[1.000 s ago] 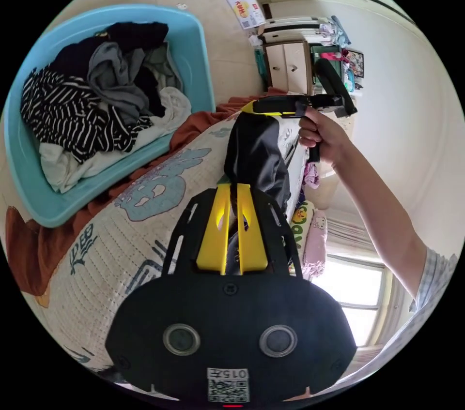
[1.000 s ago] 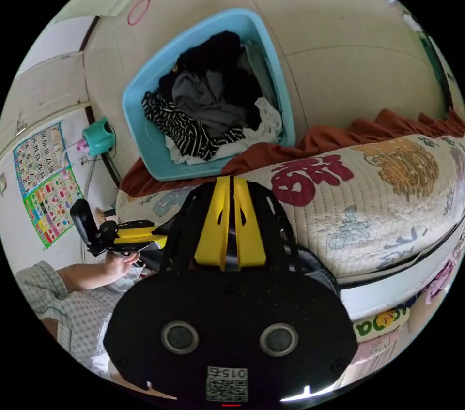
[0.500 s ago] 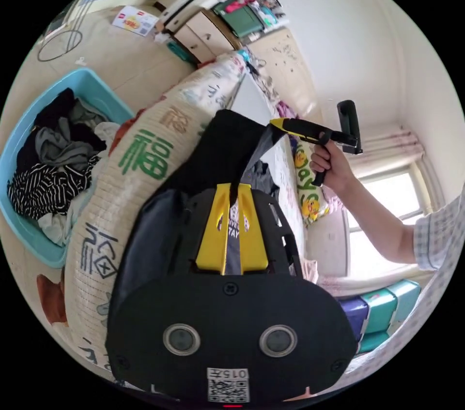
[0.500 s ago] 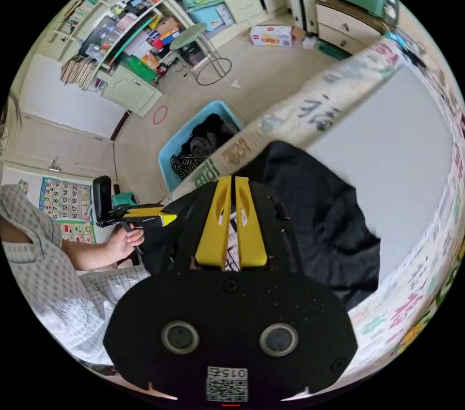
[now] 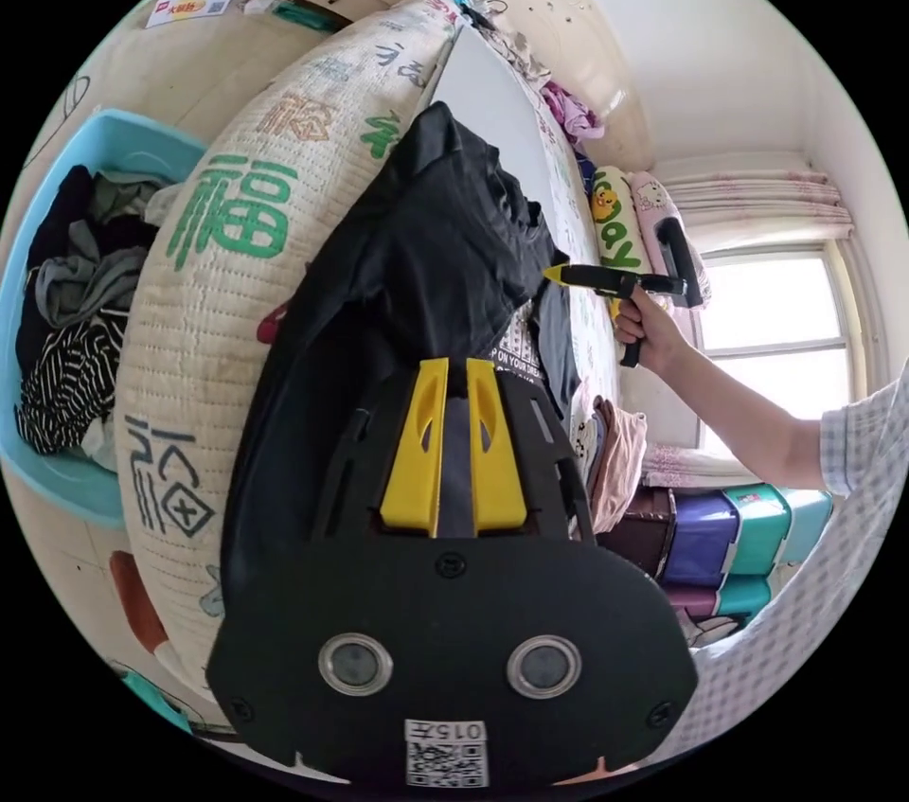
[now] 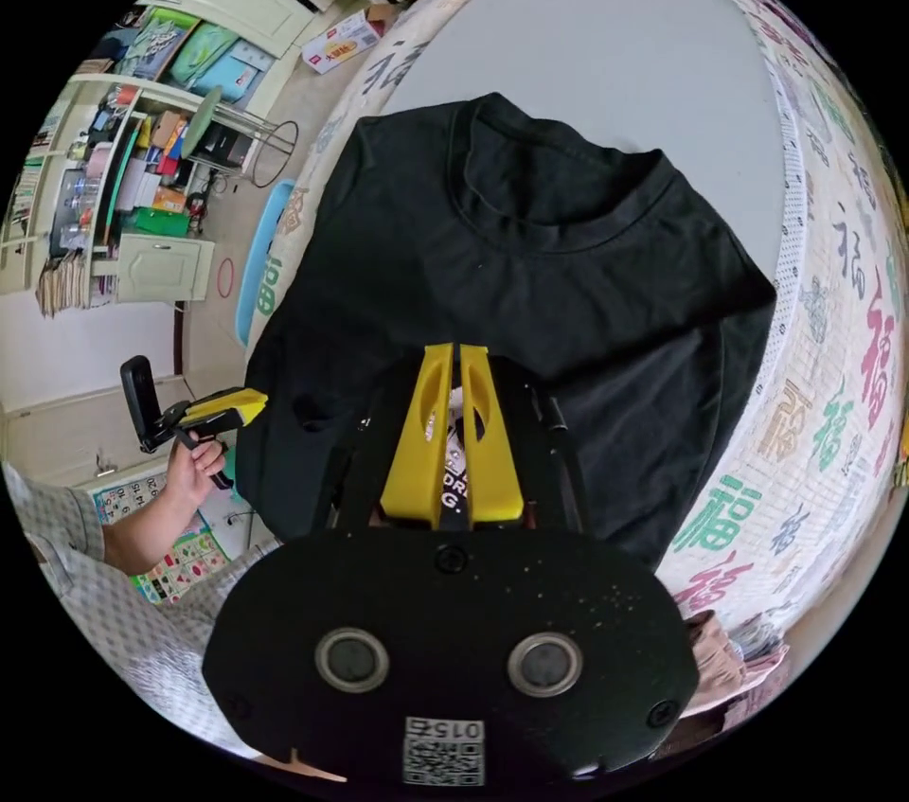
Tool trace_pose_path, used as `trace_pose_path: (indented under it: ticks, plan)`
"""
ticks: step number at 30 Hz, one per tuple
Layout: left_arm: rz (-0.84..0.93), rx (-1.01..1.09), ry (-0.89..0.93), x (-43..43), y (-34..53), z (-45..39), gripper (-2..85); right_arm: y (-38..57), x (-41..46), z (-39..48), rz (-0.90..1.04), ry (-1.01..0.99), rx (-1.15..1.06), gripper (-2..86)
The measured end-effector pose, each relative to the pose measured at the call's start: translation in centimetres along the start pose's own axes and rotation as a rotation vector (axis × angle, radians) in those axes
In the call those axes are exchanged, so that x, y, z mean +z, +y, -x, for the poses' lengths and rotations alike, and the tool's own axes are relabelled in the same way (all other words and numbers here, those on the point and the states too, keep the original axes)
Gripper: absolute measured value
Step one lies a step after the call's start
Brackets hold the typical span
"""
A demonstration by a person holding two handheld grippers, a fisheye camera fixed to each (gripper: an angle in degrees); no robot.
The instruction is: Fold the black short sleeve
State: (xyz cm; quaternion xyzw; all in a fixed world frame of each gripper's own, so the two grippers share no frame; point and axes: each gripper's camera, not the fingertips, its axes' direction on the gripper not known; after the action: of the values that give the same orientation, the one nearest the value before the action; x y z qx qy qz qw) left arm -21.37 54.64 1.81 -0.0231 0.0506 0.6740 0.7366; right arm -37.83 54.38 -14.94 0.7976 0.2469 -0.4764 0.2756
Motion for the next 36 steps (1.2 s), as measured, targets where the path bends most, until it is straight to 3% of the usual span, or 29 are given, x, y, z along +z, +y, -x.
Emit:
trace_pose_path:
  ticks: [5, 12, 16, 18, 24, 29, 36]
  plan:
    - [0.106, 0.11, -0.034, 4.2, -3.0, -4.4, 6.1, -2.9, 1.0, 5.2, 0.077, 0.045, -0.07, 6.1]
    - [0.185, 0.081, -0.167, 6.1, -3.1, -6.2, 0.2, -4.9, -0.1, 8.1, 0.152, 0.109, -0.083, 0.0]
    - [0.221, 0.139, -0.125, 4.9, -5.5, -7.7, -0.3, -6.5, -4.1, 8.8, 0.152, -0.05, -0.141, -0.1]
    - [0.144, 0.164, -0.065, 2.7, -7.9, -7.8, 0.1, -7.2, -8.2, 8.0, 0.071, -0.119, -0.144, 0.5]
    - [0.074, 0.245, -0.202, 0.4, -25.1, -9.1, 6.9, -11.2, -18.7, 0.0, -0.092, 0.127, 0.028, 8.8]
    - [0.209, 0.421, -0.325, 5.6, -37.1, -15.1, 10.1, -15.0, -22.6, -4.7, -0.106, 0.126, 0.184, 12.7]
    - [0.377, 0.503, -0.46, 11.7, -40.6, -18.0, 9.9, -17.6, -24.6, -5.0, -0.092, 0.141, 0.248, 11.1]
